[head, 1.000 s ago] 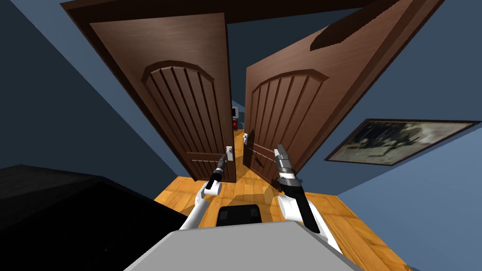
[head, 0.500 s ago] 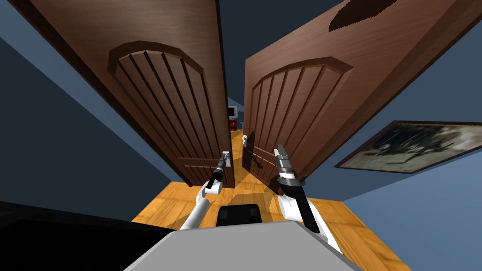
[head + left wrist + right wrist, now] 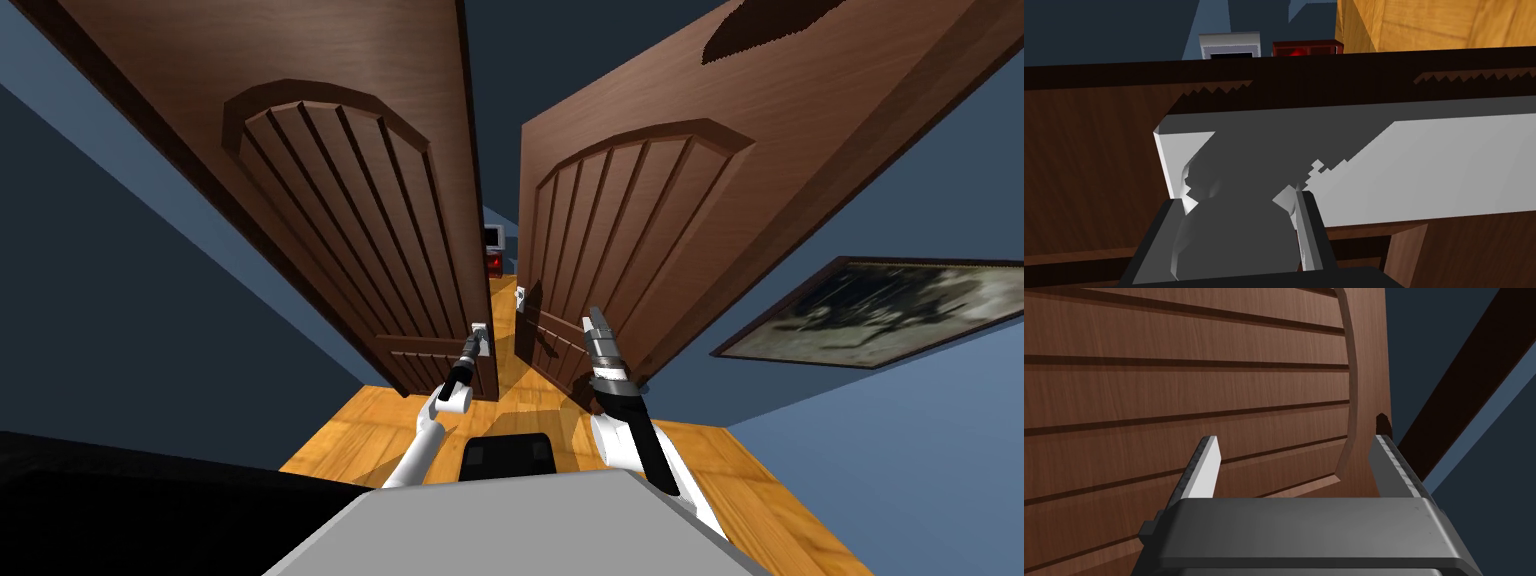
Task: Push the door open
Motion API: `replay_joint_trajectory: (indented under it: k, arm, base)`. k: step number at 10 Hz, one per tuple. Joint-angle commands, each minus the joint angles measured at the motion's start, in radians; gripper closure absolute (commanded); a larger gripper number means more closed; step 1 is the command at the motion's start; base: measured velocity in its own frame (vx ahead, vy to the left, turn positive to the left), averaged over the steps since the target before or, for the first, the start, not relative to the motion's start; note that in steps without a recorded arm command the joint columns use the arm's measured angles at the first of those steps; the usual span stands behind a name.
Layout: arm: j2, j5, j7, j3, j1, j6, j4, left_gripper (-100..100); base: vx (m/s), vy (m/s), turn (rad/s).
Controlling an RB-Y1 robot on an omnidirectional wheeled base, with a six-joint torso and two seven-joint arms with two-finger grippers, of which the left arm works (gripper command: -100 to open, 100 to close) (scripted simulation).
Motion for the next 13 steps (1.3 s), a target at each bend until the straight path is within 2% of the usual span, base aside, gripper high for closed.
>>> replay_joint_trajectory:
  k: [1, 2, 3, 7, 8, 12, 13]
  arm:
    - [-0.001, 0.001, 0.001, 0.000, 0.000, -0.001, -0.001, 100]
    - [-0.001, 0.001, 0.001, 0.000, 0.000, -0.001, -0.001, 100]
    - [0.006, 0.007, -0.017, 0.037, -0.009, -0.005, 0.011, 100]
    - [0.013, 0.019, -0.048, 0.106, -0.029, -0.016, 0.030, 100]
    - [0.013, 0.019, -0.048, 0.106, -0.029, -0.016, 0.030, 100]
    - [0.021, 0.037, -0.092, 0.201, -0.058, -0.031, 0.056, 100]
    - [0.021, 0.037, -0.092, 0.206, -0.058, -0.031, 0.056, 100]
  base:
    - [-0.009, 0.001, 0.003]
    - [0.000, 0.000, 0.000]
    - [0.019, -0.007, -0.145]
    - [0.033, -0.006, -0.109]
    - [0.032, -0.004, -0.037]
    - [0.040, 0.005, -0.102]
    - [0.049, 0.027, 0.006]
